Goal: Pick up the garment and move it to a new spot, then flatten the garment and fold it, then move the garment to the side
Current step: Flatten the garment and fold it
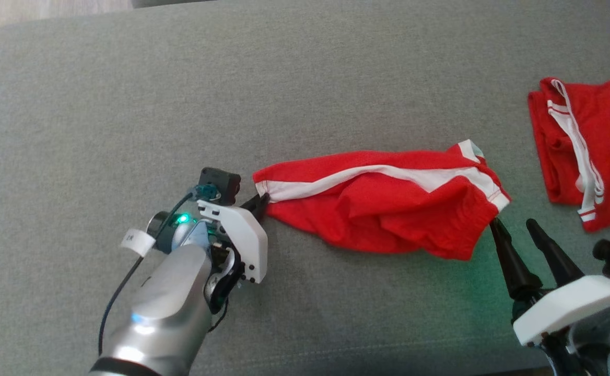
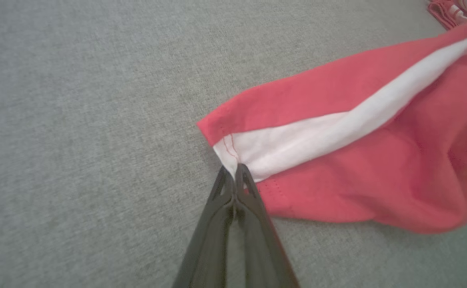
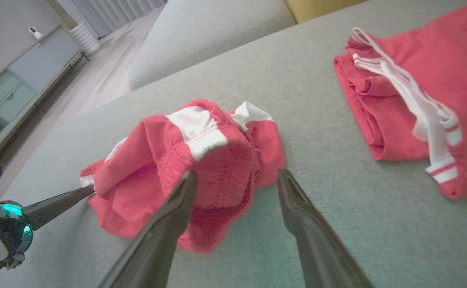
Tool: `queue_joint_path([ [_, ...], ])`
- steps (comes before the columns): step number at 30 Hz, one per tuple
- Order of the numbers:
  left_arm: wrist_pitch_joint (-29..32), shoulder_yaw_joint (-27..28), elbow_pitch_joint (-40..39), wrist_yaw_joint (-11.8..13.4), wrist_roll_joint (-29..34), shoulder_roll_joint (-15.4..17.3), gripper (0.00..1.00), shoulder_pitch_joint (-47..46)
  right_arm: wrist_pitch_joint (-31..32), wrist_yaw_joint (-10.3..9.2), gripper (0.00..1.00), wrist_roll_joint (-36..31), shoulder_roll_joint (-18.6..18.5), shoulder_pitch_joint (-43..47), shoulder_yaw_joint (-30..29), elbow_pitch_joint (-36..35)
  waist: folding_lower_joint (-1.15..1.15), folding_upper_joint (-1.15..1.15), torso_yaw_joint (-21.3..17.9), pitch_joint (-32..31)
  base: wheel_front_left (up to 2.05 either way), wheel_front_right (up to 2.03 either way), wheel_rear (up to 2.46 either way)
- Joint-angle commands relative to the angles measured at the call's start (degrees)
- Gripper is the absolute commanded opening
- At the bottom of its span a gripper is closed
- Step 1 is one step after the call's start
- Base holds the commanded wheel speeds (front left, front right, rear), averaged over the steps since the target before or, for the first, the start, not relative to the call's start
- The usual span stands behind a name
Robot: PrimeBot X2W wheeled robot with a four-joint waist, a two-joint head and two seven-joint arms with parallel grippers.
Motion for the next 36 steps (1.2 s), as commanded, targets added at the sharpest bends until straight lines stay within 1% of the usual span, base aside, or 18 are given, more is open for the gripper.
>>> queue_joint_path([
  [1,-0.8,1.0,-1.3,0.5,-0.4,0.9,0.0,-2.3,0.8,-0.04,1.0,0.9,-0.4,-1.8,1.3,-3.0,0.0,0.0,0.2,0.1,0.0,0.0,0.0],
  [16,-1.6,0.2,-0.4,0.8,-1.2,0.9,0.0,-2.6,1.6,-0.04,1.0,1.4,-0.1,-1.4,1.8,-6.2,0.0,0.0,0.0,-0.1,0.0,0.0,0.0],
  [22,-2.2,-0.3,-0.3,0.8,-1.3,0.9,0.0,-3.1,2.0,-0.04,1.0,2.0,0.0,-2.1,2.2,-4.4,0.0,0.0,0.5,0.1,0.0,0.0,0.0],
  [24,-2.9,-0.5,-0.5,0.9,-1.3,0.9,0.0,-3.2,2.3,-0.04,1.0,3.3,0.2,-2.7,2.6,-2.9,0.0,0.0,0.8,0.1,0.0,0.0,0.0],
  [25,-3.1,-0.6,-0.6,0.8,-1.3,0.9,0.0,-3.2,2.3,-0.04,0.83,3.4,0.2,-3.0,2.7,-2.5,0.0,0.0,0.9,0.1,0.0,0.0,0.0],
  [26,-3.5,-0.6,-0.7,0.8,-1.3,0.9,0.0,-3.2,2.1,-0.04,0.47,3.7,0.2,-3.3,2.9,-2.2,0.0,0.0,1.0,0.2,0.0,0.0,0.0],
  [27,-3.8,-0.7,-0.8,0.8,-1.3,0.9,0.0,-3.2,1.8,-0.04,0.0,4.1,0.2,-3.6,3.0,-2.0,0.0,0.0,1.1,0.2,0.0,0.0,0.0],
  [31,-5.9,-0.6,-2.0,1.1,-1.4,1.2,0.0,-3.0,-0.1,-0.04,0.0,4.4,-0.5,-4.5,3.2,-2.1,0.0,0.0,1.5,0.3,0.0,0.0,0.0],
  [36,-11.6,0.9,-6.2,3.0,-1.3,2.9,0.0,-1.6,-2.7,-0.04,0.0,3.3,-2.1,-5.4,3.0,-3.9,0.0,0.0,1.5,-0.6,0.0,0.0,0.0],
])
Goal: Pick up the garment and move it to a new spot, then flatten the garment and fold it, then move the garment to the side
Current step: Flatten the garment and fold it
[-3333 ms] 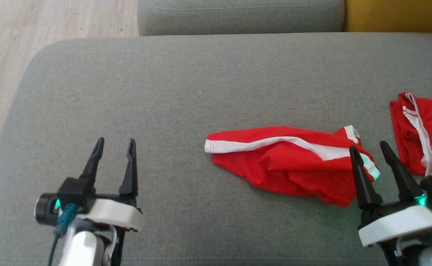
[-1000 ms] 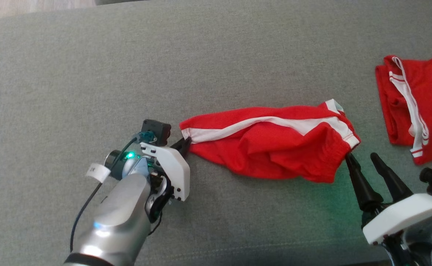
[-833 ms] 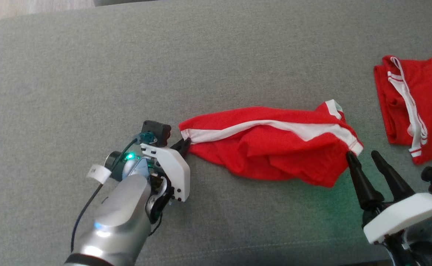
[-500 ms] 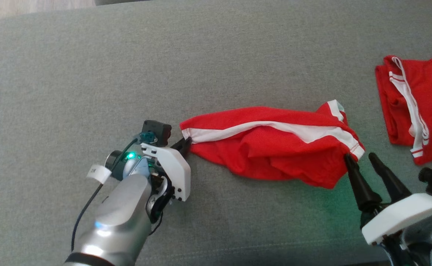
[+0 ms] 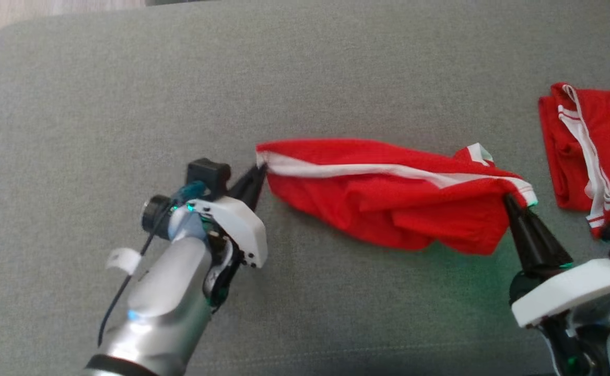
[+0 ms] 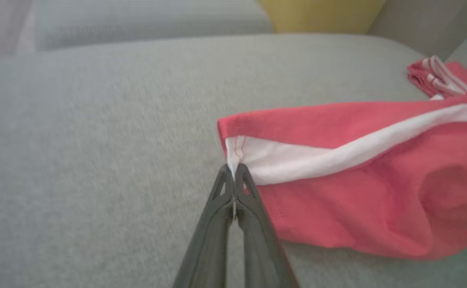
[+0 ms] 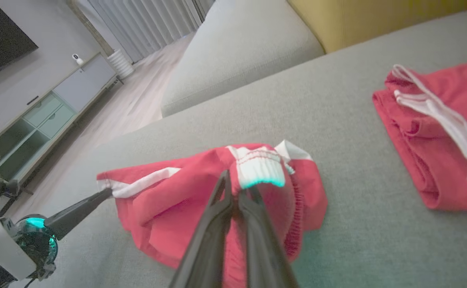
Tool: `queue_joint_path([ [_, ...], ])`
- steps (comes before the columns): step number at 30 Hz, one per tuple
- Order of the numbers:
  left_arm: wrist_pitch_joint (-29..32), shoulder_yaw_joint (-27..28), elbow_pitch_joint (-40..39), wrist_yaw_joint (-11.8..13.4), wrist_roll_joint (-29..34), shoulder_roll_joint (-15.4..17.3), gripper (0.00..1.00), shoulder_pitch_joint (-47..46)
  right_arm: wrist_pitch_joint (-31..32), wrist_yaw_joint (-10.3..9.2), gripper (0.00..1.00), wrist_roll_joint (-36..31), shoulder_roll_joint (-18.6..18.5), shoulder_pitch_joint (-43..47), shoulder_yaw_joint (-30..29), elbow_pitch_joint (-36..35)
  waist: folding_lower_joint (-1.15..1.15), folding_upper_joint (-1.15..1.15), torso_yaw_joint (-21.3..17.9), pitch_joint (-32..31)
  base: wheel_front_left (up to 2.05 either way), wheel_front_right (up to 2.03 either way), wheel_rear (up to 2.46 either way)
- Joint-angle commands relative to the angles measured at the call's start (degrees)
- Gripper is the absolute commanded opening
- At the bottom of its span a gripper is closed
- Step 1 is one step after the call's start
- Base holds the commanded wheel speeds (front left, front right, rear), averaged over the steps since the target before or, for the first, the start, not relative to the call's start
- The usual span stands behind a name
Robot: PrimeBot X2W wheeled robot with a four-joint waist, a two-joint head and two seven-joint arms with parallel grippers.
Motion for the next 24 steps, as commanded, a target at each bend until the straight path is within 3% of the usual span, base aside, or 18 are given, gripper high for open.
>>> queue_joint_path([
  [1,-1.8,2.6,-3.1,0.7,-0.4,1.9,0.0,-1.1,-1.0,-0.04,0.0,-0.6,-2.0,-2.5,1.2,-3.0,0.0,0.0,0.0,-0.7,0.0,0.0,0.0],
  [11,-5.0,7.2,-25.4,5.8,1.0,8.6,0.0,1.5,-3.5,-0.04,0.0,-1.5,-9.7,-8.9,1.3,-7.7,0.0,0.0,1.6,-5.7,0.0,0.0,0.0],
  [18,1.3,9.5,-43.0,7.8,2.6,13.6,0.0,-2.5,-2.5,-0.04,0.0,-1.0,-13.8,-17.2,0.6,-9.3,0.0,0.0,3.5,-10.1,0.0,0.0,0.0],
  [24,6.5,10.3,-49.6,8.4,2.3,15.1,0.0,-5.5,-1.0,-0.04,0.0,-0.3,-14.5,-21.6,0.6,-8.5,0.0,0.0,4.1,-12.5,0.0,0.0,0.0],
])
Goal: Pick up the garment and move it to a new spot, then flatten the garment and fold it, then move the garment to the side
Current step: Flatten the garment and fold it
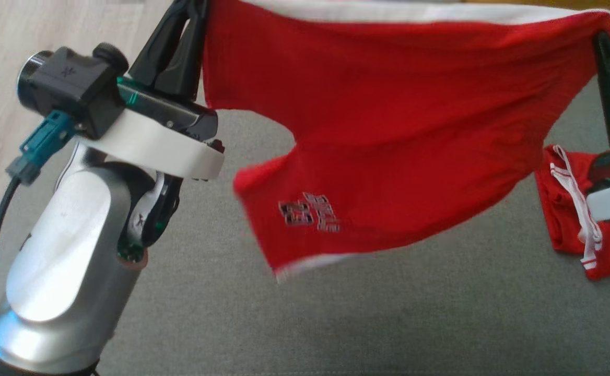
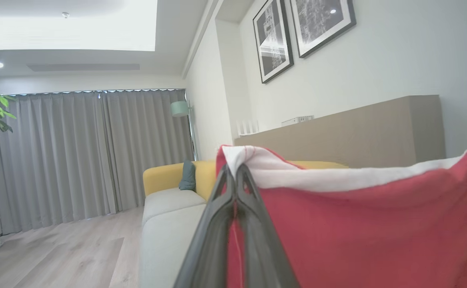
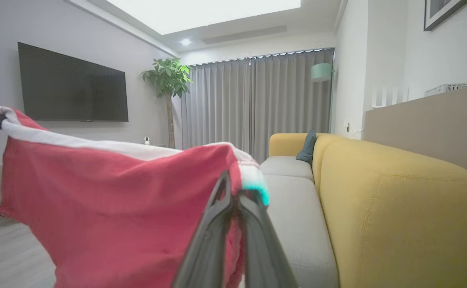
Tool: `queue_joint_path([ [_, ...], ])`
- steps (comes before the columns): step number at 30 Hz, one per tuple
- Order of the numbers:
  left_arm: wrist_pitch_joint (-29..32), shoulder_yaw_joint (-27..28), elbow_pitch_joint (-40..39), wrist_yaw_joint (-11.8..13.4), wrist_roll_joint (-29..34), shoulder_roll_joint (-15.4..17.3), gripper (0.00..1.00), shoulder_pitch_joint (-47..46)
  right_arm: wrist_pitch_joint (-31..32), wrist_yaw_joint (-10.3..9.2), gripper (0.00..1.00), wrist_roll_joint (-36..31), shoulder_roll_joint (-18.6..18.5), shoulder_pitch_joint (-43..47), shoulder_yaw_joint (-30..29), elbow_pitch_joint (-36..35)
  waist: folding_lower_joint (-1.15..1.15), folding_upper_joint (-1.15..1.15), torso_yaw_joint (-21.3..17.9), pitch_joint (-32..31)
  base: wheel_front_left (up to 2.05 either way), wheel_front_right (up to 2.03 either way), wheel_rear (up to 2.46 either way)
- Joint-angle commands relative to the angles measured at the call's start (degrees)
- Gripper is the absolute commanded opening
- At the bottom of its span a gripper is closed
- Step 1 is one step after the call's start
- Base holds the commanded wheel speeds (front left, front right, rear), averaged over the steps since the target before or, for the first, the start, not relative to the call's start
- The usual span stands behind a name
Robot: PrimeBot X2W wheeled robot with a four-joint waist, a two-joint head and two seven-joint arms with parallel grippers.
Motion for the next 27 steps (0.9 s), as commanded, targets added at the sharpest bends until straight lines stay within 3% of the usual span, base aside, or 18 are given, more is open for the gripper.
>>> queue_joint_path([
  [1,0.8,2.8,-1.9,0.3,-0.1,2.0,0.0,-3.0,0.5,-0.04,0.0,0.5,-0.9,-2.5,0.8,-1.2,0.0,0.0,0.3,-0.4,0.0,0.0,0.0],
  [6,1.6,2.9,-0.7,-0.2,-1.9,1.5,0.0,-3.6,0.7,-0.04,0.0,1.6,-0.8,-4.4,2.0,1.2,0.0,0.0,0.4,-0.5,0.0,0.0,0.0],
  [10,0.7,2.8,4.6,-1.7,-3.6,0.2,0.0,-5.7,-0.2,-0.04,0.0,2.8,-0.7,-7.9,3.4,5.2,0.0,0.0,0.3,0.4,0.0,0.0,0.0],
  [18,-5.7,3.9,25.0,-5.9,-4.6,-3.4,0.0,-19.8,-6.0,-0.04,0.0,4.6,-0.7,-25.0,9.6,20.9,0.0,0.0,-0.4,5.2,0.0,0.0,0.0],
  [27,-12.4,4.8,48.1,-8.7,-3.4,-7.6,0.0,-35.1,-19.5,-0.04,0.0,4.7,0.6,-44.3,22.6,43.5,0.0,0.0,-0.7,11.5,0.0,0.0,0.0],
])
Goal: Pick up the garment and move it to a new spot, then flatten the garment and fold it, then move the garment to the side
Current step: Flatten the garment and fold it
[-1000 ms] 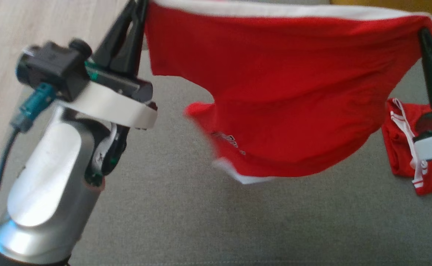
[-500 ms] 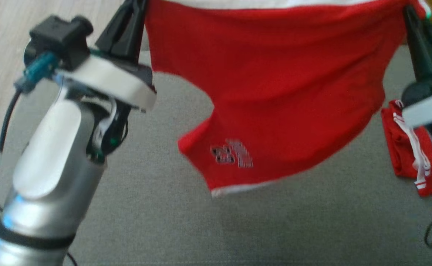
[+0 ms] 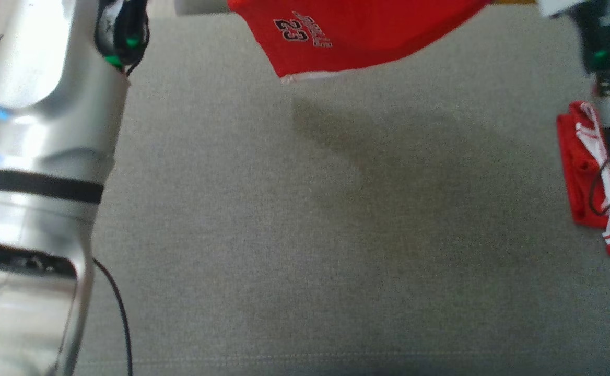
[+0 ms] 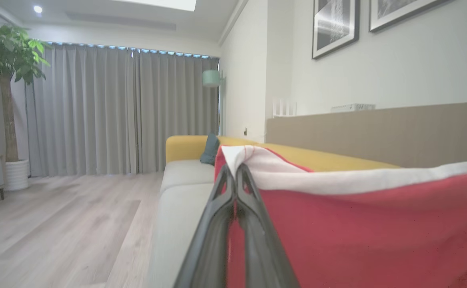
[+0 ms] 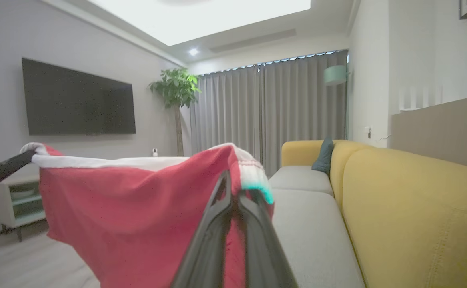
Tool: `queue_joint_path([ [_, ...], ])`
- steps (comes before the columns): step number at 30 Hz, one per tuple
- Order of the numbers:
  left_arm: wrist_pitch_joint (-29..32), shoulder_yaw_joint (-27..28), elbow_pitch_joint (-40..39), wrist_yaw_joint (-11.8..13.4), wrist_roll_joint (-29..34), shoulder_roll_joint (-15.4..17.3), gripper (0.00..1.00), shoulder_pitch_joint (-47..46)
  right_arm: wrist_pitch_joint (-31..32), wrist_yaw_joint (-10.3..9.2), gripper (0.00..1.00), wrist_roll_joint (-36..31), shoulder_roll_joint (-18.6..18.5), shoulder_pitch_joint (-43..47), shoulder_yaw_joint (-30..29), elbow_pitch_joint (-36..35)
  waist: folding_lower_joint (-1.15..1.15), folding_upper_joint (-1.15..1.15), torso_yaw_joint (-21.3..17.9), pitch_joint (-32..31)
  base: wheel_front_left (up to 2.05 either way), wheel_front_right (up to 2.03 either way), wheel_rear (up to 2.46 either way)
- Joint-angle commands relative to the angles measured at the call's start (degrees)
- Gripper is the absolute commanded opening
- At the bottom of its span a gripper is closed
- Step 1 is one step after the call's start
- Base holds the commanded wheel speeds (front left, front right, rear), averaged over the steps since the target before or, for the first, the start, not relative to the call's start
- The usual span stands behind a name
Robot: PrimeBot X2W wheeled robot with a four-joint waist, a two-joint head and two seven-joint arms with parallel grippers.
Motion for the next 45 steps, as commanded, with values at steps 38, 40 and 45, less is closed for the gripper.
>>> queue_joint_path([
  [38,0.2,14.0,-19.6,1.5,2.7,-1.9,0.0,52.9,-10.0,-0.04,0.0,2.2,-3.0,48.5,8.4,-12.8,0.0,0.0,0.5,2.2,0.0,0.0,0.0],
  [40,1.9,14.3,-23.2,2.5,2.5,-1.2,0.0,57.0,-7.8,-0.04,0.0,0.8,-2.6,52.8,6.6,-15.9,0.0,0.0,0.3,0.7,0.0,0.0,0.0],
  [45,6.4,14.6,-31.8,5.4,2.4,0.0,0.0,65.1,-3.4,-0.04,0.0,-1.2,-1.0,60.9,3.7,-22.6,0.0,0.0,0.0,-1.5,0.0,0.0,0.0],
])
